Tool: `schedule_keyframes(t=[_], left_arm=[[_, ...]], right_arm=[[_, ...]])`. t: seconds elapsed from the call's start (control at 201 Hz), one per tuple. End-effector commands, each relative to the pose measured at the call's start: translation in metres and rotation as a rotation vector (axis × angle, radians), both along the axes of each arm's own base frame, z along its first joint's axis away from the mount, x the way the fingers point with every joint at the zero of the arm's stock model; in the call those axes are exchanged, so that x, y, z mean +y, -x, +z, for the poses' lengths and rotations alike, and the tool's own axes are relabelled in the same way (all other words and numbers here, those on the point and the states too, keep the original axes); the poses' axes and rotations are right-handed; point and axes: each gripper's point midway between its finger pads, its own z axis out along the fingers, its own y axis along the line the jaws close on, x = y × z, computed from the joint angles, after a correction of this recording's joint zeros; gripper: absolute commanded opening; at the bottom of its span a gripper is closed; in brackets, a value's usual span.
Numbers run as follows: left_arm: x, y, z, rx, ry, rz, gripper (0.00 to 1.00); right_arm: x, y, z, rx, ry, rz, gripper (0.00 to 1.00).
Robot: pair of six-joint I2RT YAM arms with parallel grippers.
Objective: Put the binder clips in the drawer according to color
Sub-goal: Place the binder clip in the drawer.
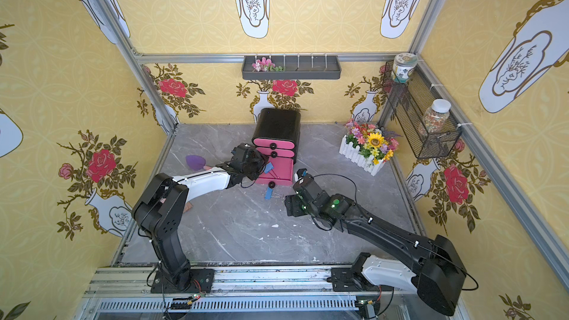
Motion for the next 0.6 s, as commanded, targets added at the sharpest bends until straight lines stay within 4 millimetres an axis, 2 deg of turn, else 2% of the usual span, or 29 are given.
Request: schedule_keyframes(t=[0.0,0.159,0.314,0.593], left_arm=[[0.001,0.006,0.012,-0.036,0.016,-0.018,0.71],[0.012,0.03,0.031,-0.079,0.017,-0.038,0.72],[0.033,0.065,0.049,-0.125,-0.024,-0.081,0.72],[0.073,0.132,0.046,-0.111,-0.142,-0.143,0.72]], right_arm=[[0.013,-0.008,-0.001,-0.038,0.019,0.025,0.84],[0.036,-0.014,-0.018,-0.022,0.036,0.067,0.87],[0.058,-0.029,-0.032,-0.019,0.045,0.104,0.9],[0.086,-0.065,-0.062,0.0,0.045,0.143,0.94]])
